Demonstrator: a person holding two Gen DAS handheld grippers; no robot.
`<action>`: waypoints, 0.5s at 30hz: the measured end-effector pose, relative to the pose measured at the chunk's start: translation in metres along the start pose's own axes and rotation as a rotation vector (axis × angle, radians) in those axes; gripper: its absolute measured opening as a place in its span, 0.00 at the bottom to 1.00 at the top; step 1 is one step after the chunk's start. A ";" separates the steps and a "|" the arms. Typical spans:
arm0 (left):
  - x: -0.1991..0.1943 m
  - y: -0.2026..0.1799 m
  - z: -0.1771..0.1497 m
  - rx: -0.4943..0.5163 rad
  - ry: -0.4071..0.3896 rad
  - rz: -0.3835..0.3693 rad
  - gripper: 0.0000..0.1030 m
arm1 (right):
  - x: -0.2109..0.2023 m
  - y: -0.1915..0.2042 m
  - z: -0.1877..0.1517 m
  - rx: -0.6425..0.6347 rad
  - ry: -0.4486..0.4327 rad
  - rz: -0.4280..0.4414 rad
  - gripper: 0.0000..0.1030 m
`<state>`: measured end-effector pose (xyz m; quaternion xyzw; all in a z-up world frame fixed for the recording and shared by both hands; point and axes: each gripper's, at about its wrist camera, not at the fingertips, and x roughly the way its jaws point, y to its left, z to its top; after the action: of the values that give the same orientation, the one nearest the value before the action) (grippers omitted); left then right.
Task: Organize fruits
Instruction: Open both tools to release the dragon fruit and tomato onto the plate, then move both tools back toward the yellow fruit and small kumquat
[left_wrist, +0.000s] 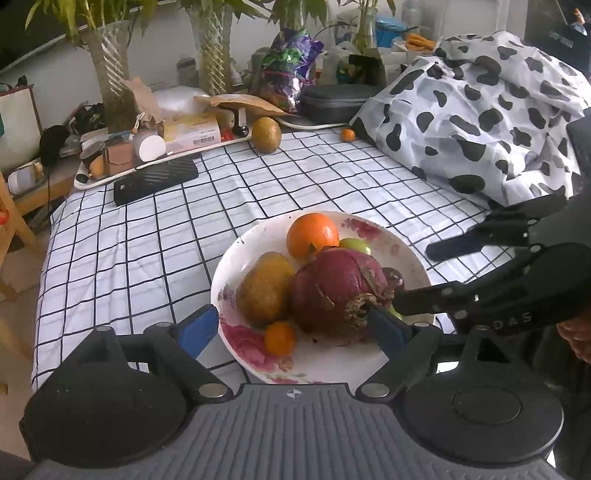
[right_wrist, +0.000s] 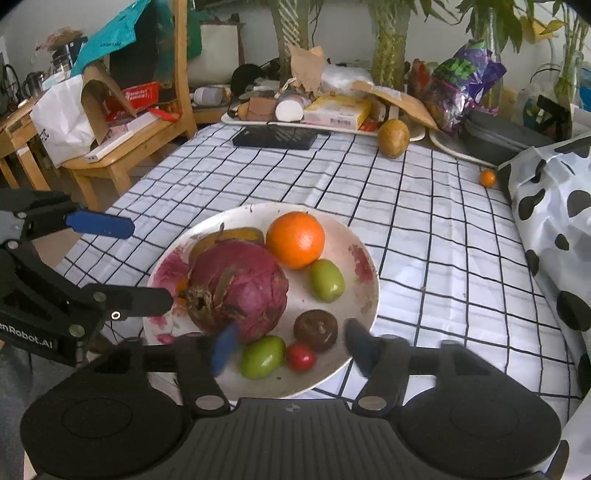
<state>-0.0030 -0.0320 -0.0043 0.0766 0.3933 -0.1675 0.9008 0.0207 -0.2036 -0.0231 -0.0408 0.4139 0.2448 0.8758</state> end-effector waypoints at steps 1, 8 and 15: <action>0.000 0.000 0.000 -0.001 -0.001 0.001 0.85 | 0.000 -0.001 0.001 0.004 -0.004 -0.010 0.76; 0.000 0.002 -0.001 -0.001 0.000 0.005 0.85 | -0.005 -0.009 0.004 0.053 -0.043 -0.080 0.98; 0.001 0.002 -0.001 0.000 -0.001 0.006 0.85 | -0.007 -0.021 0.007 0.130 -0.071 -0.127 1.00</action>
<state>-0.0024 -0.0304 -0.0051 0.0778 0.3928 -0.1646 0.9014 0.0317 -0.2228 -0.0158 -0.0012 0.3943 0.1626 0.9045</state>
